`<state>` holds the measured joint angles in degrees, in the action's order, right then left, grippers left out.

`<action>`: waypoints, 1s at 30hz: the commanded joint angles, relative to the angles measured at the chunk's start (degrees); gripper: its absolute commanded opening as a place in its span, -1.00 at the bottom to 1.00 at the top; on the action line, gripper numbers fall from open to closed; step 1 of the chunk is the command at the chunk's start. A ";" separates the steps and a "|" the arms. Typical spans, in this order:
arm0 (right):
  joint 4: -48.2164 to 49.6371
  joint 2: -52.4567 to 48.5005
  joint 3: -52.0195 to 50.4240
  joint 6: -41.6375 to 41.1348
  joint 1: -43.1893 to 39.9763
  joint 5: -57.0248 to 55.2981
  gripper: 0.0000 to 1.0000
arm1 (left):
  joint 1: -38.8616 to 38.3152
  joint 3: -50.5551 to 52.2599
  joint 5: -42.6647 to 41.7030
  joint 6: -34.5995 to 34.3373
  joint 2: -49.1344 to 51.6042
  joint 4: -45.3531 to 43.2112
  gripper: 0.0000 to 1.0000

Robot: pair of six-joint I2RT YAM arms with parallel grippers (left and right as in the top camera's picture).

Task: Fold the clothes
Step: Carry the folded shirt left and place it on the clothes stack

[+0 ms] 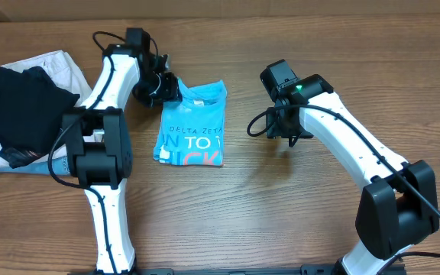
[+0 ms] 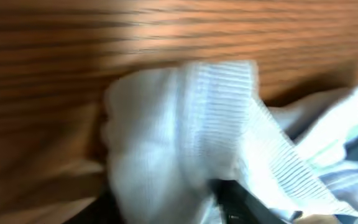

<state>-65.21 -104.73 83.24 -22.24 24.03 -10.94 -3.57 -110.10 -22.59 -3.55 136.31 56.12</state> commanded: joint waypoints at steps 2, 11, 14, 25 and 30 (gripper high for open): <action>0.15 0.48 0.46 -0.31 -0.11 -0.50 0.22 | -1.84 1.55 -4.50 2.82 2.34 -0.31 -0.37; 0.13 0.48 0.46 -0.31 -0.11 -0.52 0.22 | -1.07 -2.36 -1.97 4.44 1.49 3.63 -0.92; 0.33 0.48 0.46 -0.31 -0.11 -0.52 0.22 | -0.57 -6.12 3.43 4.42 -0.55 7.41 -0.92; 0.37 0.48 0.46 -0.31 -0.11 -0.50 0.22 | -0.17 -11.04 26.95 1.60 -16.70 17.57 -0.92; 0.17 0.48 0.46 -0.31 -0.11 -0.52 0.22 | -0.13 -11.04 37.77 0.52 -23.91 20.63 -0.92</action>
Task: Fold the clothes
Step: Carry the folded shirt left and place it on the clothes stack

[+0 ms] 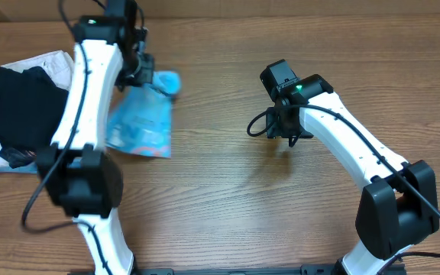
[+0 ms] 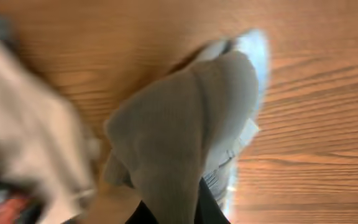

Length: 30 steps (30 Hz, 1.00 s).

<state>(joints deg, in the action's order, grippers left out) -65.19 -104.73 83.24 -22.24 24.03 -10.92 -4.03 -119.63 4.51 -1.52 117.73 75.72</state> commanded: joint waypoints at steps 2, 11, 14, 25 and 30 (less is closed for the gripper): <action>0.15 0.48 0.46 -0.28 -0.11 -0.55 0.22 | 0.33 -1.51 12.83 -1.51 -7.32 1.36 -0.92; 0.07 0.48 0.46 -0.26 -0.11 -0.55 0.22 | 0.74 -1.51 25.44 -4.39 -14.21 2.60 -0.92; -0.17 0.48 0.46 -0.28 -0.11 -0.55 0.22 | 2.82 -1.51 26.40 -6.45 -15.26 3.02 -0.92; -0.81 0.48 0.46 -0.28 -0.11 -0.55 0.22 | 17.44 -1.51 19.15 -9.22 -14.91 -0.42 -0.92; -0.94 0.48 0.46 -0.28 -0.11 -0.55 0.22 | 25.20 -1.49 12.35 -8.41 -13.00 -6.29 -0.92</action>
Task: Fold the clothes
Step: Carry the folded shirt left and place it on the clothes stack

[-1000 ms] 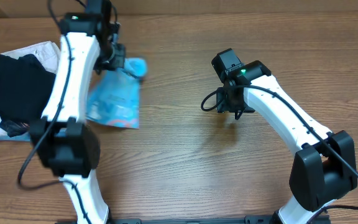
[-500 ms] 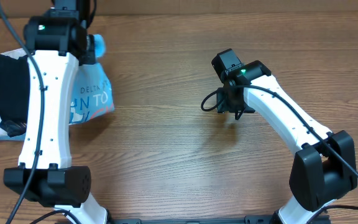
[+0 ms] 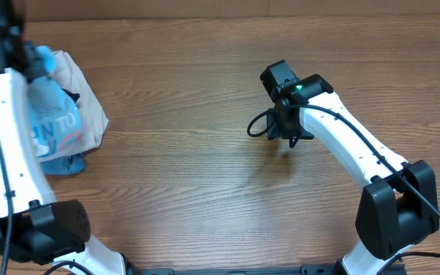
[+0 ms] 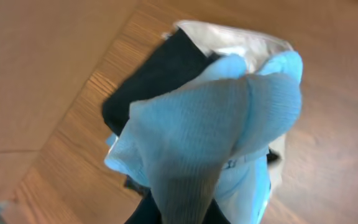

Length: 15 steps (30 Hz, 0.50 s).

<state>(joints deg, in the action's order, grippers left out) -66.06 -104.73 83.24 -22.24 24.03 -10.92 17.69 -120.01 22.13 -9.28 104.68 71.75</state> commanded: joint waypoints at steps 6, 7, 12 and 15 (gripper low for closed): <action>-0.26 0.48 0.46 -0.28 -0.11 -0.55 0.22 | 11.10 -1.11 -13.55 -0.02 2.64 -8.44 -0.92; -0.26 0.48 0.46 -0.28 -0.11 -0.55 0.22 | 12.09 -1.11 -14.91 -0.17 2.95 -8.90 -0.92; -0.26 0.48 0.46 -0.31 -0.11 -0.52 0.22 | 15.93 -1.11 -20.33 -0.17 5.60 -11.10 -0.91; -0.28 0.48 0.46 -0.31 -0.11 -0.52 0.22 | 17.29 -1.11 -20.74 -0.22 7.65 -11.58 -0.92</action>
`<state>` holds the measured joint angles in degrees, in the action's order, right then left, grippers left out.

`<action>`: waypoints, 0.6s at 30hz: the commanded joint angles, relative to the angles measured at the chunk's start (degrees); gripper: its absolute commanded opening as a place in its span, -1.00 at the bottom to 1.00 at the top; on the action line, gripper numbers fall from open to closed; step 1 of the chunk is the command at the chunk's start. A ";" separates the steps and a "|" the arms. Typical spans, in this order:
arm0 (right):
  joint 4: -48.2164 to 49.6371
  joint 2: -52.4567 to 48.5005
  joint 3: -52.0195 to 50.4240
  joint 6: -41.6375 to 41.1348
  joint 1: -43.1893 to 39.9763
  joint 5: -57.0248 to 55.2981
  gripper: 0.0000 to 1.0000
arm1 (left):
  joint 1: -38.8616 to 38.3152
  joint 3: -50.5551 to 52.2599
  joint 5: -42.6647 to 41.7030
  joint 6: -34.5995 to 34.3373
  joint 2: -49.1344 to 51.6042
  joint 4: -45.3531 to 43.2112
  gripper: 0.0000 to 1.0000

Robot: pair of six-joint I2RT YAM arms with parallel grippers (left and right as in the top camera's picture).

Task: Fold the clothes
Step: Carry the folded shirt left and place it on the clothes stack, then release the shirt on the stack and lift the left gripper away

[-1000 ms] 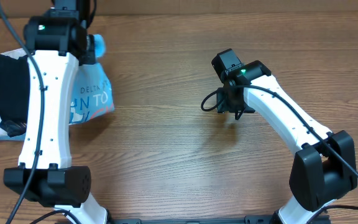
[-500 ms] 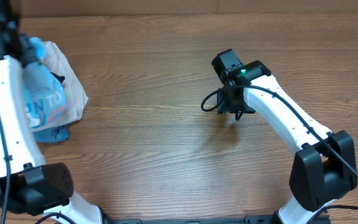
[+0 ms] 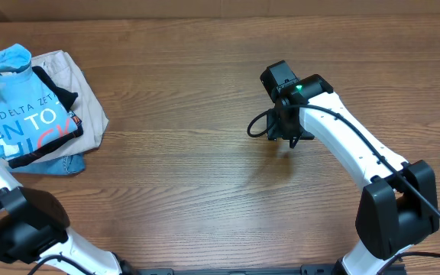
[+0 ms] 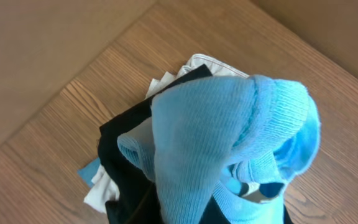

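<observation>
The folded blue T-shirt (image 3: 23, 116) with white and pink lettering lies print-up on the clothes pile at the far left. Its ribbed collar (image 4: 229, 124) bunches up and fills the left wrist view, covering the fingers. My left gripper sits at the frame's left edge, shut on that collar. A black garment (image 4: 129, 168) lies right beneath the shirt. My right gripper (image 3: 279, 131) hovers over bare table at centre right, holding nothing; its jaws cannot be made out.
The pile holds a beige garment (image 3: 79, 95), a black one (image 3: 52, 84) and a light blue piece (image 3: 61, 163) sticking out below. A white cloth corner (image 4: 98, 193) shows under the black garment. The wooden table (image 3: 205, 198) stretches to the right of the pile.
The blue T-shirt hung bunched from my left gripper beside the pile; now it lies spread on the pile, lettering up. My left arm has shifted further left, almost out of view.
The folded blue shirt first lay on the table left of centre, my left gripper at its collar. Then it hung lifted nearer the pile, then above the pile at the far left. Now it rests on the pile. My right arm never moved.
</observation>
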<state>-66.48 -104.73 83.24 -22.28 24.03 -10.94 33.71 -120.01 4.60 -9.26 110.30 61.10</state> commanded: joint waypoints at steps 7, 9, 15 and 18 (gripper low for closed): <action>-0.04 0.48 0.46 -0.24 -0.11 -0.50 0.22 | 2.38 -1.11 -4.24 -1.53 8.07 -3.50 -0.92; -0.07 0.48 0.46 -0.26 -0.11 -0.50 0.23 | 2.38 -1.11 -4.24 -1.51 9.40 -4.42 -0.92; 0.02 0.48 0.46 -0.26 -0.11 -0.50 0.23 | 2.38 -1.11 -3.67 -1.44 12.28 -6.69 -0.74; 0.13 0.48 0.46 -0.26 -0.11 -0.50 0.22 | 2.38 -1.11 -2.32 -1.18 12.98 -6.91 -0.14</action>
<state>-66.63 -104.73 83.24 -22.24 24.03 -10.94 35.77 -120.01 1.56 -10.15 122.23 54.59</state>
